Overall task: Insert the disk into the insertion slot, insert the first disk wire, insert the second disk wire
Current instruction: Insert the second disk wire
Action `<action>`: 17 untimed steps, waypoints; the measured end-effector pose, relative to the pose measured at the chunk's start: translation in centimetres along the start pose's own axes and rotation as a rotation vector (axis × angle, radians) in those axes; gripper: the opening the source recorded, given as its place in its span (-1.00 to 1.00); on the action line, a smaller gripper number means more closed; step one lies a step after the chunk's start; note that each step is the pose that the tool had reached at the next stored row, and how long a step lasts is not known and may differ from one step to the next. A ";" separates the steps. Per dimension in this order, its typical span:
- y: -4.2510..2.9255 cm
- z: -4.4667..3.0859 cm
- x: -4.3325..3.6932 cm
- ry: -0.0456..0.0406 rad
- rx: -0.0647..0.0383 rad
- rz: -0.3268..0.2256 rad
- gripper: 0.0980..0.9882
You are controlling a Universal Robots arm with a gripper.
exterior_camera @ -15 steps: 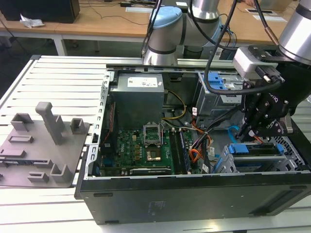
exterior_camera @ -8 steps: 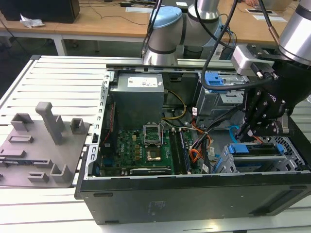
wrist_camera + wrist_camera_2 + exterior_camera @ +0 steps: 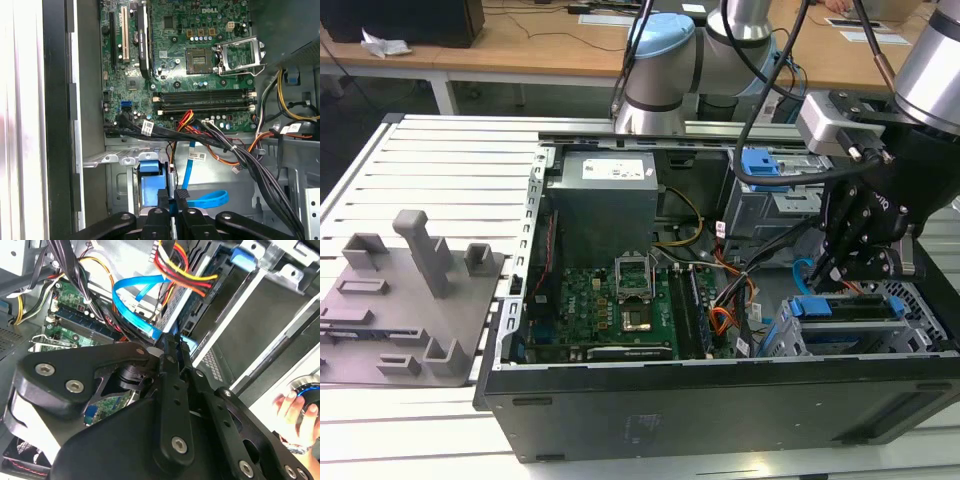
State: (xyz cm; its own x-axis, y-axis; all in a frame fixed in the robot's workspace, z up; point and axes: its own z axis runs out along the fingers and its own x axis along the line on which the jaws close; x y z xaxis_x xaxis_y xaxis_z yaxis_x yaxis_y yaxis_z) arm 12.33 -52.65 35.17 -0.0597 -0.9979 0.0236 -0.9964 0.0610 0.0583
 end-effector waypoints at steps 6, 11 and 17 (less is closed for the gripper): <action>-1.65 0.26 0.21 0.0001 -0.001 0.000 -0.86; -2.32 0.51 0.20 0.0002 -0.001 0.000 -0.86; -2.68 0.78 0.41 0.0000 -0.001 0.000 -0.86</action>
State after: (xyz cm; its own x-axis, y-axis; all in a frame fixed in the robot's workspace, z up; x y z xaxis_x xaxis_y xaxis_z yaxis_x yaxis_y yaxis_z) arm 14.93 -53.24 34.24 -0.0596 -0.9979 0.0236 -0.9964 0.0609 0.0593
